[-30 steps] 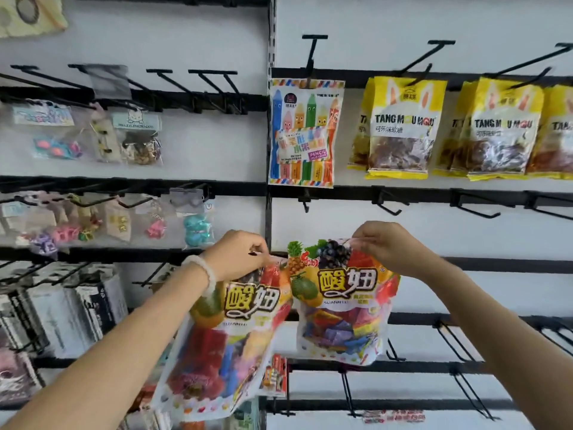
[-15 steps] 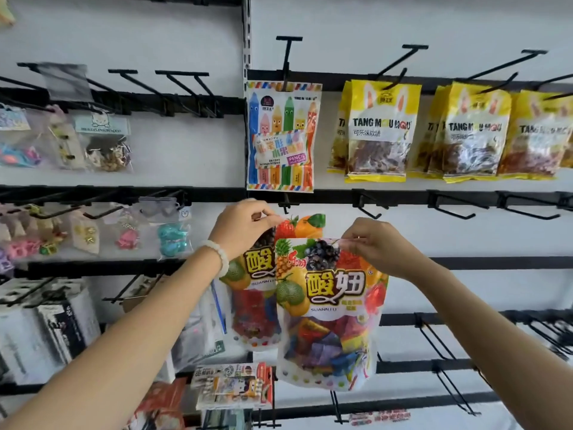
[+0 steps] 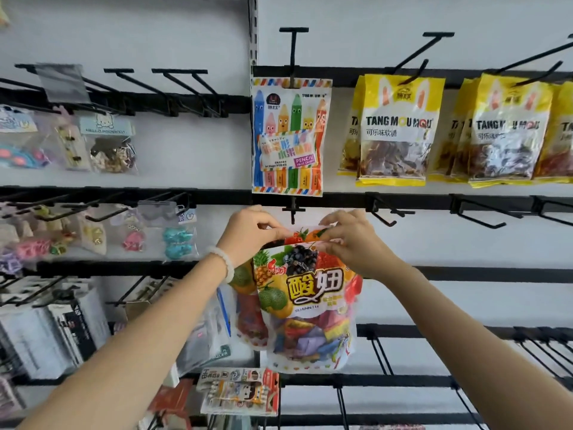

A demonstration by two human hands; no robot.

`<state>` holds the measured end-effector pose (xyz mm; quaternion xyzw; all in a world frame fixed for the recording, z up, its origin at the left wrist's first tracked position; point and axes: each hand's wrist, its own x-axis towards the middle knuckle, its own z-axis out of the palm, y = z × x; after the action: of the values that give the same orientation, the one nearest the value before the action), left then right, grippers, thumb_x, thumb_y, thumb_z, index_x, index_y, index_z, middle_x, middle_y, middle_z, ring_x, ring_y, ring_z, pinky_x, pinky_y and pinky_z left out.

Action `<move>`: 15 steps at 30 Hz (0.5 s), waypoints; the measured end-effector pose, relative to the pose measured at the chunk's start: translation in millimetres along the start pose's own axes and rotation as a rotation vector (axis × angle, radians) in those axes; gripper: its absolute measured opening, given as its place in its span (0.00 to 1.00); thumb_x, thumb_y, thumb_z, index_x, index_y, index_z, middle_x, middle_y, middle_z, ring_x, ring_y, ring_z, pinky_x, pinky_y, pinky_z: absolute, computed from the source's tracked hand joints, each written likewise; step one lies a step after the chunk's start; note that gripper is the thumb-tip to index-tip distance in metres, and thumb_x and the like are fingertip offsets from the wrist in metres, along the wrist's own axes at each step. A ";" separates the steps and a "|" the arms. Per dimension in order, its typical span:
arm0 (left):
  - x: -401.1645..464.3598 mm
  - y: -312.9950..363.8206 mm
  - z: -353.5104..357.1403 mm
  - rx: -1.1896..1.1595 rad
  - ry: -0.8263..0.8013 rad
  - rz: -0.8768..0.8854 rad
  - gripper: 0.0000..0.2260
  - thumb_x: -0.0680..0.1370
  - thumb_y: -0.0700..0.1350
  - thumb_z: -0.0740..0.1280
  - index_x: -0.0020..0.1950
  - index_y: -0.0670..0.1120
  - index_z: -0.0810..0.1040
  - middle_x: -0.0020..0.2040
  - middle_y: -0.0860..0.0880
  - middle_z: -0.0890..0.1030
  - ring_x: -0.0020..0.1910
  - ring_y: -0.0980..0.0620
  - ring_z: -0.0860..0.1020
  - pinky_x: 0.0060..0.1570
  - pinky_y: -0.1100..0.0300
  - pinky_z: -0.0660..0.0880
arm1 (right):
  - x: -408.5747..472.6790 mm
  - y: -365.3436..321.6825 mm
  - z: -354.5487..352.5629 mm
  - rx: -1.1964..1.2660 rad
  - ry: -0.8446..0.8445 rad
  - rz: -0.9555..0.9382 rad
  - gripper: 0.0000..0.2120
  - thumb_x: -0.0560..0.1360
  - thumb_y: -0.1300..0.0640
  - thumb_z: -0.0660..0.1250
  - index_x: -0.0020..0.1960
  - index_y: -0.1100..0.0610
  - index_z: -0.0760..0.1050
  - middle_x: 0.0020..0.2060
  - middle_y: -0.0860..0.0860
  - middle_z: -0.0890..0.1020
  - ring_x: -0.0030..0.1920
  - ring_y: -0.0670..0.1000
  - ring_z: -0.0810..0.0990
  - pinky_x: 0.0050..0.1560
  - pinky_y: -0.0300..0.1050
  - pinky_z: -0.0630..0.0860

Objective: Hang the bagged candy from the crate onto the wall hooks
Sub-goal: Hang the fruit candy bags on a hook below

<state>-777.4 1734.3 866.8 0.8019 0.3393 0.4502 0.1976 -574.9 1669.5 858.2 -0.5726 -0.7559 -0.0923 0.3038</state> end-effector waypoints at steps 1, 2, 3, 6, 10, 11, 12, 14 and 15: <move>-0.4 -1.5 1.2 0.000 -0.007 0.000 0.06 0.66 0.47 0.75 0.38 0.45 0.84 0.34 0.56 0.72 0.33 0.60 0.71 0.35 0.72 0.67 | 1.3 1.2 2.6 -0.009 -0.005 0.014 0.10 0.74 0.49 0.66 0.49 0.53 0.82 0.54 0.46 0.75 0.56 0.48 0.61 0.60 0.49 0.61; -0.5 -2.7 2.3 0.000 -0.011 0.003 0.06 0.66 0.47 0.75 0.38 0.46 0.84 0.33 0.56 0.72 0.33 0.59 0.70 0.35 0.71 0.67 | 2.5 1.8 4.6 -0.016 -0.012 0.022 0.11 0.74 0.48 0.66 0.50 0.53 0.81 0.51 0.45 0.75 0.54 0.47 0.61 0.58 0.48 0.61; 0.1 -3.9 3.0 0.001 -0.015 0.005 0.06 0.66 0.47 0.76 0.37 0.46 0.84 0.33 0.55 0.72 0.33 0.59 0.70 0.35 0.70 0.67 | 3.6 2.8 6.2 -0.016 -0.017 0.020 0.11 0.74 0.48 0.66 0.51 0.53 0.81 0.48 0.44 0.74 0.53 0.47 0.61 0.56 0.47 0.62; 4.3 -9.2 -0.4 0.038 -0.073 0.008 0.05 0.66 0.48 0.75 0.38 0.48 0.83 0.36 0.54 0.74 0.36 0.59 0.72 0.38 0.71 0.68 | 8.6 3.6 8.9 0.019 -0.021 -0.004 0.10 0.74 0.51 0.66 0.50 0.56 0.81 0.46 0.47 0.77 0.51 0.47 0.63 0.49 0.34 0.60; 8.4 -24.8 -10.9 0.059 -0.143 -0.038 0.01 0.70 0.47 0.73 0.40 0.51 0.82 0.41 0.52 0.78 0.42 0.57 0.76 0.45 0.67 0.71 | 10.3 5.1 11.3 0.009 0.041 -0.009 0.09 0.74 0.54 0.66 0.47 0.60 0.80 0.48 0.52 0.79 0.50 0.46 0.65 0.44 0.32 0.57; 7.9 -29.0 -12.3 0.057 -0.164 -0.063 0.01 0.71 0.44 0.72 0.40 0.50 0.82 0.41 0.53 0.78 0.43 0.57 0.76 0.46 0.65 0.72 | 10.3 5.3 11.5 0.007 0.063 -0.008 0.09 0.75 0.55 0.66 0.47 0.60 0.80 0.48 0.52 0.79 0.50 0.46 0.65 0.45 0.32 0.57; 6.6 -32.7 -12.3 0.071 -0.194 -0.085 0.02 0.72 0.41 0.71 0.42 0.48 0.83 0.42 0.54 0.78 0.44 0.56 0.76 0.48 0.64 0.73 | 10.1 4.9 11.3 0.007 0.078 -0.011 0.09 0.75 0.55 0.66 0.47 0.61 0.80 0.48 0.52 0.79 0.49 0.46 0.65 0.46 0.32 0.57; 5.3 -38.7 -9.2 0.137 -0.243 -0.106 0.07 0.73 0.35 0.68 0.47 0.43 0.82 0.43 0.53 0.77 0.45 0.55 0.75 0.47 0.67 0.71 | 9.8 4.1 9.2 0.001 0.088 -0.023 0.09 0.75 0.56 0.66 0.47 0.61 0.81 0.48 0.52 0.79 0.49 0.46 0.66 0.46 0.33 0.57; 5.4 -39.8 -7.5 0.151 -0.245 -0.101 0.08 0.74 0.34 0.66 0.48 0.43 0.82 0.44 0.53 0.76 0.45 0.56 0.74 0.45 0.70 0.70 | 9.6 4.5 7.7 -0.008 0.089 -0.030 0.09 0.74 0.56 0.66 0.47 0.61 0.81 0.47 0.52 0.79 0.48 0.46 0.66 0.45 0.33 0.58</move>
<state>-796.4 1765.8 849.1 0.8453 0.3858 0.3116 0.1989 -575.0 1682.5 856.5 -0.5578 -0.7497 -0.1250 0.3334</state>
